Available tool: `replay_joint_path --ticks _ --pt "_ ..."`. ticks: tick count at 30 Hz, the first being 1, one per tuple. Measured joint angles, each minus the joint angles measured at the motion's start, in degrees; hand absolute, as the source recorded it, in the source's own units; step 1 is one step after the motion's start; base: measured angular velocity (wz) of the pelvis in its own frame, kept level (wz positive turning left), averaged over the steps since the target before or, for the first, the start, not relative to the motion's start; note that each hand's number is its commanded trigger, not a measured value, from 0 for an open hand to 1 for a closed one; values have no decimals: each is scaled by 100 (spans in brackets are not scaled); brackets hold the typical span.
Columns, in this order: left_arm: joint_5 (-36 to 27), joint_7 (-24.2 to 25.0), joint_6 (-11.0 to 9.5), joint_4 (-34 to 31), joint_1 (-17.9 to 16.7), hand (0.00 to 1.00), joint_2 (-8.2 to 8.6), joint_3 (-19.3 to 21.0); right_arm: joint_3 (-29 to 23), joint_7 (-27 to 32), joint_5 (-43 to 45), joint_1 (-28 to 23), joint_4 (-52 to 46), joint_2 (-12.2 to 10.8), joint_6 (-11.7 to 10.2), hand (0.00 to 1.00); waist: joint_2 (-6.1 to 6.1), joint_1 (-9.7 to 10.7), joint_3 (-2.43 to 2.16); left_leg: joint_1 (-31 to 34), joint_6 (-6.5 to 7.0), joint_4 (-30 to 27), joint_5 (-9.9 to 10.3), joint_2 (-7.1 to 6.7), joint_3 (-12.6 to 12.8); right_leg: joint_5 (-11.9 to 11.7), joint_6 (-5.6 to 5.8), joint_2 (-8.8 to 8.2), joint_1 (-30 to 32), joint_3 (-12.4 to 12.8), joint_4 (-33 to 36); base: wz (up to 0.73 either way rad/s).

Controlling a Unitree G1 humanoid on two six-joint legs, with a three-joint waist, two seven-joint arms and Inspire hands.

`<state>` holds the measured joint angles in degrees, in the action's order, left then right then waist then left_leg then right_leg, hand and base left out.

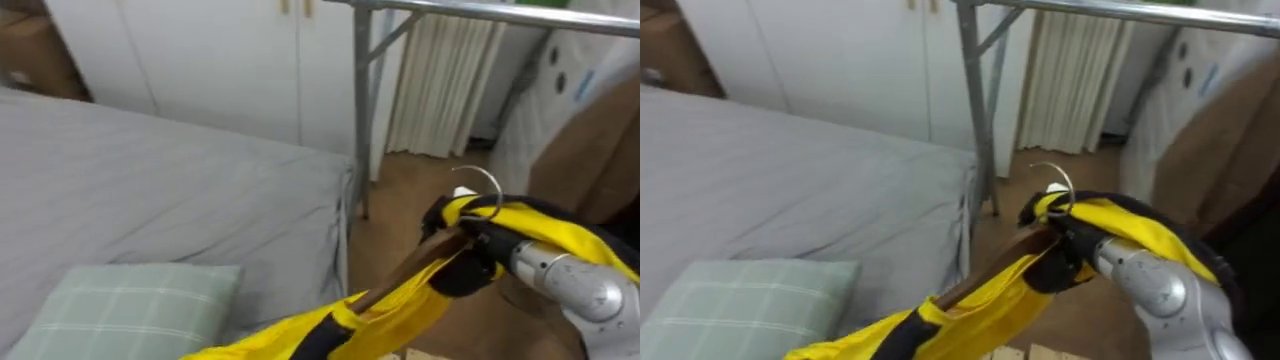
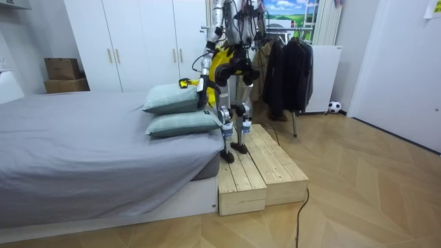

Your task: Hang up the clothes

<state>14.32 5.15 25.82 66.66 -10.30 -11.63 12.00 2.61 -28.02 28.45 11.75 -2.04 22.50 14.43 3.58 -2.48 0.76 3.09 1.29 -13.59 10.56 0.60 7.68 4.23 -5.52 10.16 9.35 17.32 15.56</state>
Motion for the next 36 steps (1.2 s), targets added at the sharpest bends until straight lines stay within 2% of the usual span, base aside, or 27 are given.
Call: replay_joint_path --ticks 2,3,4,5,6,9,12,16,29,36 --pt "-209 0 21 70 -4 0 -14 -53 1 47 280 -6 -85 -44 0 100 13 38 1 2 41 -4 45 43 238 -41 51 -98 108 -283 0 -68" --pt "-289 0 21 141 -33 0 -12 -112 1 50 501 -10 -93 -103 4 100 18 -68 4 -60 41 -10 86 81 444 -56 71 -307 181 -825 -5 -74" --pt "-292 0 21 154 -98 0 -12 -129 1 50 666 -23 -92 -134 6 100 24 -89 7 -113 38 -74 153 104 537 -44 64 -438 170 -1277 -21 -59" --pt "-292 0 21 154 -110 0 -14 -140 -3 51 700 -23 -92 -128 9 100 31 -71 9 -114 33 -114 177 107 542 -22 77 -451 158 -1314 -18 -23" --pt "-291 0 21 153 -110 0 -16 -142 -39 59 757 -17 -93 -126 9 100 41 -68 10 -110 31 -128 199 112 543 11 105 -425 148 -1270 -23 -3" --pt "-291 3 18 154 -130 0 -26 -89 -142 60 806 -5 -148 -126 42 100 50 -106 7 -77 6 -125 210 154 598 -78 86 -338 74 -1105 -177 -6" --pt "-292 11 10 159 -189 0 -34 -70 -151 36 890 2 -332 -125 64 100 60 -117 8 -93 -44 -125 210 177 643 -152 -6 -285 57 -1039 -224 -15" --pt "-364 13 -119 266 -303 0 -56 13 -146 -17 997 5 -453 -125 63 100 64 -155 14 -255 -95 -74 241 200 662 -163 -33 -218 -63 -978 -292 -10" --pt "-369 -1 -141 319 -303 0 -67 11 -146 -52 964 4 -550 -129 59 100 71 -129 14 -266 -122 -3 254 212 662 -155 -56 -194 -84 -982 -319 -1" --pt "-354 -49 -140 319 -322 0 -69 9 -147 -90 577 -2 -547 -135 62 100 76 -108 13 -341 -130 29 251 234 658 -158 -77 -212 -156 -1085 -393 5"
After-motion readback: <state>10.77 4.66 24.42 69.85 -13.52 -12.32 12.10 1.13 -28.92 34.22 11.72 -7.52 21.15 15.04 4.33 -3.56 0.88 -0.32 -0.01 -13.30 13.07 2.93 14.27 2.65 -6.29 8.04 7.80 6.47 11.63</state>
